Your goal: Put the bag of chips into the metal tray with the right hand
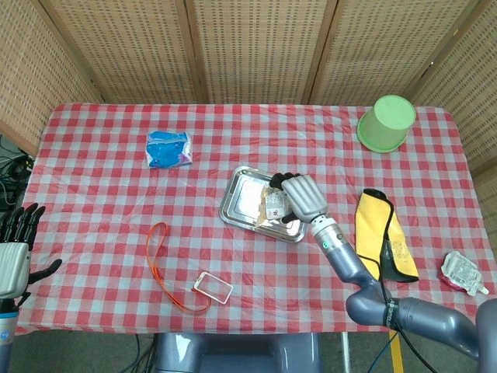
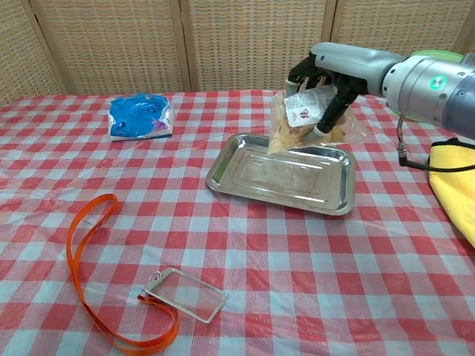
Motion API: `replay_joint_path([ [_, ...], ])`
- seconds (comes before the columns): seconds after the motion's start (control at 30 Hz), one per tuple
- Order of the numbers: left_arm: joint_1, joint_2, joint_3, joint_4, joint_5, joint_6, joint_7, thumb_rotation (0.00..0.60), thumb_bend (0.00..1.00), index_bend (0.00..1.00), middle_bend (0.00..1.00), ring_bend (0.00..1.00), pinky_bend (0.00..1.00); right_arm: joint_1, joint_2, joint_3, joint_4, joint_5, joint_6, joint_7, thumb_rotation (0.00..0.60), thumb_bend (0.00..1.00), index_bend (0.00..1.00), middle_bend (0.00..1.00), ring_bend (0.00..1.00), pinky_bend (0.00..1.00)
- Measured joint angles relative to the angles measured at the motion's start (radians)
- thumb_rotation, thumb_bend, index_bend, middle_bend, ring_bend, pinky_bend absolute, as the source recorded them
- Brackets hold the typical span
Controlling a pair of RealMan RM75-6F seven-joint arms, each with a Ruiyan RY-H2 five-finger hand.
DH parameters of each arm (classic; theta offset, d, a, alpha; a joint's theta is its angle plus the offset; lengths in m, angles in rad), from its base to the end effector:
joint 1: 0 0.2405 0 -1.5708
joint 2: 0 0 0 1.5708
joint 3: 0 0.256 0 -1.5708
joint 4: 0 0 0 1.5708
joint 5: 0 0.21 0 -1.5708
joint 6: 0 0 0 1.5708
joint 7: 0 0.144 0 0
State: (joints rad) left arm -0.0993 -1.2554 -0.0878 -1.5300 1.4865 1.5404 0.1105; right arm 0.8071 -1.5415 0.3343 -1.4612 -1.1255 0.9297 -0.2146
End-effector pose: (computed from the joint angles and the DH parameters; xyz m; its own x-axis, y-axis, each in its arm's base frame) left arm -0.3077 0.1931 0.1360 0.4400 -0.0915 0.8933 0.8972 0.0043 -0.4415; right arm -0.0988 -0.3825 0.0118 0.2739 -0.1872 0.9434 -0.9007 -0.3938 0.1833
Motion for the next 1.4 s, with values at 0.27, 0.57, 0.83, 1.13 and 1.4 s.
replay_joint_path([
  [0.27, -0.004, 0.003, -0.002, 0.003, -0.006, -0.009, -0.013, 0.600, 0.05, 0.00, 0.00, 0.00, 0.00, 0.058, -0.089, 0.012, 0.118, 0.095, -0.025, -0.062, 0.600, 0.17, 0.51, 0.39, 0.38, 0.42],
  [0.57, -0.011, 0.013, 0.000, 0.006, -0.015, -0.032, -0.034, 0.600, 0.05, 0.00, 0.00, 0.00, 0.00, 0.100, -0.171, 0.024, 0.242, 0.176, -0.052, -0.073, 0.600, 0.16, 0.40, 0.26, 0.26, 0.20],
  [0.83, -0.011, 0.016, 0.006, 0.003, -0.003, -0.025, -0.036, 0.600, 0.05, 0.00, 0.00, 0.00, 0.00, 0.102, -0.182, 0.005, 0.249, 0.169, -0.041, -0.077, 0.600, 0.15, 0.27, 0.13, 0.12, 0.00],
  [1.13, -0.007, 0.021, 0.007, -0.002, 0.004, -0.012, -0.045, 0.600, 0.05, 0.00, 0.00, 0.00, 0.00, 0.057, -0.124, -0.018, 0.166, 0.145, 0.028, -0.095, 0.600, 0.15, 0.25, 0.10, 0.08, 0.00],
  [1.4, 0.001, 0.026, 0.013, -0.009, 0.022, 0.008, -0.051, 0.600, 0.05, 0.00, 0.00, 0.00, 0.00, -0.071, 0.007, -0.083, 0.017, 0.065, 0.158, -0.080, 0.600, 0.14, 0.13, 0.00, 0.00, 0.00],
])
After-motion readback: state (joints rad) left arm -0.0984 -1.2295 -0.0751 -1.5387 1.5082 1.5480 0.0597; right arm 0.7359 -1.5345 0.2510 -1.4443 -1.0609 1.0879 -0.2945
